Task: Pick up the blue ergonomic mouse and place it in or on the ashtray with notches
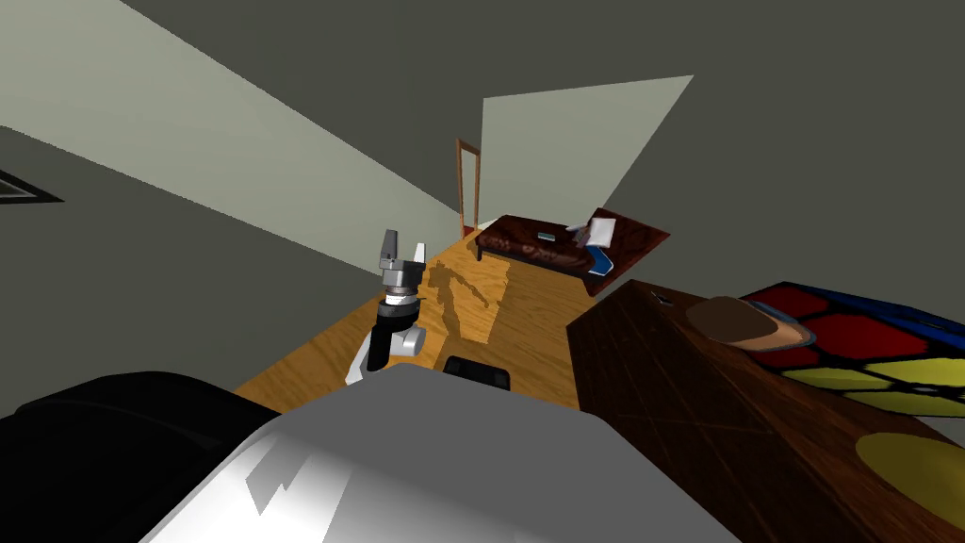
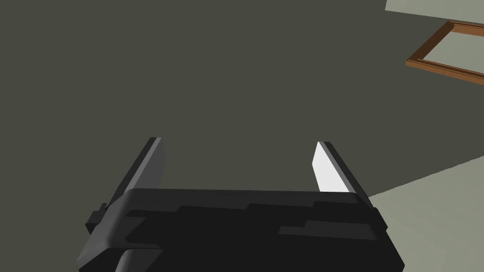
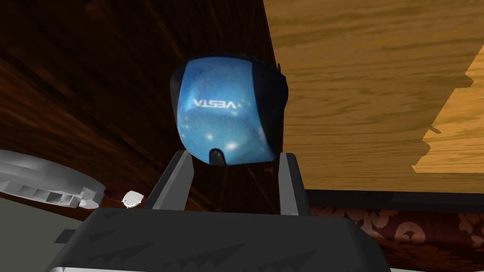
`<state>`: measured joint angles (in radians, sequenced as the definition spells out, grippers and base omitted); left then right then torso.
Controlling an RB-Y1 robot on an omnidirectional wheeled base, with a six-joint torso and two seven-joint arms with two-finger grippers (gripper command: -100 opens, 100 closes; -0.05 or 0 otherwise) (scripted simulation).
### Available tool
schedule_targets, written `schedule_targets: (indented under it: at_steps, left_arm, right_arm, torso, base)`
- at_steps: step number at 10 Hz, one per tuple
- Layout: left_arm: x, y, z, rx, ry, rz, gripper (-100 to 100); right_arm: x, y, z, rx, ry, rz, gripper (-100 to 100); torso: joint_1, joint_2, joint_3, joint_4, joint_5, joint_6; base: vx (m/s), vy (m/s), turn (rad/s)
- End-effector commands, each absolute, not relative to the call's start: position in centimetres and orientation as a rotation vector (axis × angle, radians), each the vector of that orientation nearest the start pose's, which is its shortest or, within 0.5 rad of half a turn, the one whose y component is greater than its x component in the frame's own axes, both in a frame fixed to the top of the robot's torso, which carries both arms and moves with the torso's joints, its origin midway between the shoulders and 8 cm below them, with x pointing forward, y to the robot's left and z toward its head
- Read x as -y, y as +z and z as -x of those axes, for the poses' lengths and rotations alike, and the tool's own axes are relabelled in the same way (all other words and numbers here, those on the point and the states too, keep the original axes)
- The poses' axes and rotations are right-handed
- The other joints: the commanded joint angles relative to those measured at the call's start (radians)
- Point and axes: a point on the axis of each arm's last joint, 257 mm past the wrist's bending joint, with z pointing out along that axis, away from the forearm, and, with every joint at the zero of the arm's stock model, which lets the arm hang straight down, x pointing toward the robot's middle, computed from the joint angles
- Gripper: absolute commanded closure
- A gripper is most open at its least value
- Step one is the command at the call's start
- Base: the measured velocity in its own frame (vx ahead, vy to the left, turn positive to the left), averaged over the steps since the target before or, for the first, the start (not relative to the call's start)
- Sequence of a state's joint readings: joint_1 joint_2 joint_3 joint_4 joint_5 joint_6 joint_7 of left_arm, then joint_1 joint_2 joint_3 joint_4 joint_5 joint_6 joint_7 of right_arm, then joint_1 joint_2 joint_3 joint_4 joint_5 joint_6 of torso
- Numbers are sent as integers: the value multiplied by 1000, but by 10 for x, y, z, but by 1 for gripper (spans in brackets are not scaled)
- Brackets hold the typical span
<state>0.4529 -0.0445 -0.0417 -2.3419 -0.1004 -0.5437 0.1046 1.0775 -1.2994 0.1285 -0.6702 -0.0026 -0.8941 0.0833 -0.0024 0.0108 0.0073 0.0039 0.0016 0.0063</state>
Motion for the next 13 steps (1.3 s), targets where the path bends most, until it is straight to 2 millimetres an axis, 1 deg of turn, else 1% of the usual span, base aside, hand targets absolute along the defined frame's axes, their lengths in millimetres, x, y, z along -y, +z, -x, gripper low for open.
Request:
schedule_targets:
  at_steps: [1, 3, 4, 7, 8, 10, 12, 13]
  left_arm:
    - [-249, 74, -327, -508, -1424, 547, 0]
    - [-249, 74, -327, -508, -1424, 547, 0]
    - [-249, 74, -327, -508, -1424, 547, 0]
    - [-249, 74, -327, -508, -1424, 547, 0]
    - [-249, 74, -327, -508, -1423, 547, 0]
    - [-249, 74, -327, -508, -1423, 547, 0]
    - [-249, 74, -327, -508, -1423, 547, 0]
    - [-249, 74, -327, -508, -1423, 547, 0]
  right_arm:
    - [754, -288, 80, -2574, -233, -601, 100]
    - [760, -288, 57, -2511, -238, -588, 100]
    - [760, -288, 57, -2511, -238, -588, 100]
    - [772, -284, 15, -2417, -246, -558, 100]
    - [772, -284, 15, -2417, -246, -558, 100]
    - [780, -278, -13, -2358, -253, -537, 100]
    - [788, -271, -38, -2304, -264, -519, 100]
    - [788, -270, -38, -2304, -265, -520, 100]
  torso:
    - [0, 0, 0, 0, 0, 0]
    - [-4, -7, -4, -1, -1, -2]
    - [-6, -10, -6, -2, -1, -3]
    - [-7, -14, -8, -3, -1, -4]
    - [-9, -13, -8, -3, -1, -5]
    - [-8, -18, -10, -4, -1, -5]
    - [-10, -18, -11, -4, -1, -6]
    - [-12, -20, -11, -4, -1, -6]
  base:
    - [-171, -127, -60]
    - [-112, -137, -68]
    - [-64, -125, -8]
    - [-80, -160, -58]
    - [-33, -154, -6]
    - [-22, -173, -60]
    - [-17, -223, -56]
    - [22, -178, -7]
